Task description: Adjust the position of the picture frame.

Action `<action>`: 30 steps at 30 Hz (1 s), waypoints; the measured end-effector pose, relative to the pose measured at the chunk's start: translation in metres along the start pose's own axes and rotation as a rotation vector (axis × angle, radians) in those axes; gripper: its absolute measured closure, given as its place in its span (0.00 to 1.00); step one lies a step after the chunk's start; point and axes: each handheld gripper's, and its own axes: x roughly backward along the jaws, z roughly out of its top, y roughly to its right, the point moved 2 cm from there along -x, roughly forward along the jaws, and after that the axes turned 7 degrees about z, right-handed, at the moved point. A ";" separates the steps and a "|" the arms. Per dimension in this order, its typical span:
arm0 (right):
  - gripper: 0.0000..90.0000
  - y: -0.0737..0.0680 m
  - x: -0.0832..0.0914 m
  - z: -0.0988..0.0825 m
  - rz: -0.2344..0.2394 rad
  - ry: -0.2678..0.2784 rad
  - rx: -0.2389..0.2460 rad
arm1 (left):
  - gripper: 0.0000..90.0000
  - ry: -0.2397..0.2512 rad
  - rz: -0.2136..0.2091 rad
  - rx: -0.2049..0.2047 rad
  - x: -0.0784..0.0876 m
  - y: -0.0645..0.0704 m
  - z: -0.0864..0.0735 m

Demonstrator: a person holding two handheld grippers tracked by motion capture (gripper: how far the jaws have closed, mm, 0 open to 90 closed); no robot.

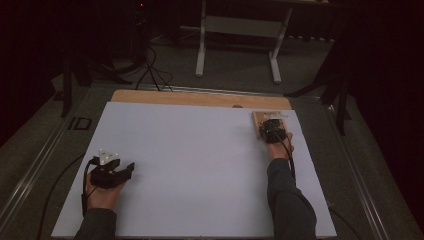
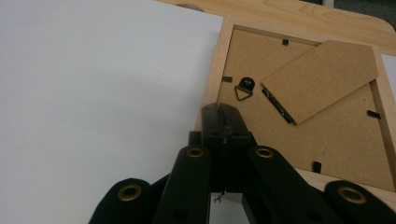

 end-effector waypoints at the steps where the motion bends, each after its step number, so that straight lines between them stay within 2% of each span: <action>1: 1.00 0.000 0.000 0.000 -0.001 -0.001 0.002 | 0.49 0.002 0.000 0.002 0.000 0.000 0.000; 5: 1.00 -0.002 0.001 0.000 0.005 -0.007 0.009 | 0.49 0.000 0.002 -0.001 0.000 0.000 0.000; 12: 1.00 -0.015 0.003 -0.002 0.036 -0.021 0.047 | 0.49 0.004 0.004 0.003 0.001 -0.001 0.001; 22: 1.00 -0.031 0.006 -0.006 0.064 -0.007 0.062 | 0.49 0.005 0.008 -0.008 0.001 0.000 0.002; 25: 1.00 -0.036 0.007 -0.008 0.095 -0.002 0.045 | 0.48 0.003 0.009 -0.009 0.001 0.000 0.002; 30: 1.00 -0.045 0.008 -0.009 0.117 -0.004 0.054 | 0.48 0.004 0.009 -0.009 0.001 0.000 0.002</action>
